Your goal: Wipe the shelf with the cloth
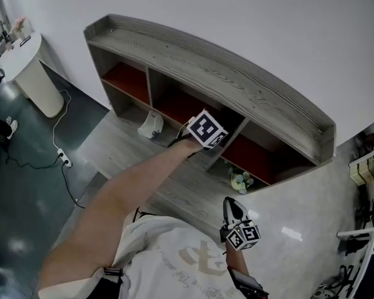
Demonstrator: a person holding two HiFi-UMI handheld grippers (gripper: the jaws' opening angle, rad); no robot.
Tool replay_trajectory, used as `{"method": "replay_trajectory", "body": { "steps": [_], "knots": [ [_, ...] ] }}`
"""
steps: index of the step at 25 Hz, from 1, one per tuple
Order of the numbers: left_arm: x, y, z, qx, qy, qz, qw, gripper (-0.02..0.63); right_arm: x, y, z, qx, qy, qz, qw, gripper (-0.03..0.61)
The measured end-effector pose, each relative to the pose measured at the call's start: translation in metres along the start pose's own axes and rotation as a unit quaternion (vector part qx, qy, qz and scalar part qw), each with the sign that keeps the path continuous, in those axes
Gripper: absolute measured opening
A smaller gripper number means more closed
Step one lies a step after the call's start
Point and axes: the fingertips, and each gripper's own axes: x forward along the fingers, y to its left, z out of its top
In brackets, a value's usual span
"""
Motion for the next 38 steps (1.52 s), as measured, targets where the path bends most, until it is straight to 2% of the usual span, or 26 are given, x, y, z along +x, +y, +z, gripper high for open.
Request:
{"method": "replay_trajectory", "body": {
  "steps": [3, 7, 13, 18, 29, 35, 38],
  "knots": [
    [0.012, 0.002, 0.000, 0.018, 0.022, 0.003, 0.9996, 0.077, -0.001, -0.002, -0.001, 0.003, -0.002, -0.008, 1.000, 0.005],
    [0.019, 0.005, -0.004, 0.019, 0.042, 0.003, 0.9989, 0.077, 0.001, -0.004, -0.002, 0.005, -0.002, -0.017, 1.000, 0.005],
    [0.016, 0.017, -0.008, 0.013, 0.039, 0.022, 0.9989, 0.077, 0.007, 0.000, 0.002, 0.004, -0.007, -0.020, 1.000, 0.005],
    [0.007, 0.044, -0.015, 0.010, 0.037, 0.043, 0.9983, 0.077, 0.015, 0.002, 0.000, 0.005, -0.007, -0.022, 1.000, 0.005],
    [-0.029, 0.106, -0.037, -0.024, 0.039, 0.108, 0.9931, 0.077, 0.030, 0.013, 0.000, 0.002, -0.002, -0.011, 1.000, 0.005],
    [-0.060, 0.149, -0.054, -0.045, 0.062, 0.181, 0.9805, 0.077, 0.037, 0.015, 0.001, 0.002, 0.001, -0.001, 1.000, 0.005],
    [-0.060, 0.158, -0.056, -0.057, 0.050, 0.180, 0.9807, 0.077, 0.040, 0.016, 0.000, 0.002, 0.003, 0.005, 1.000, 0.005]
  ]
}}
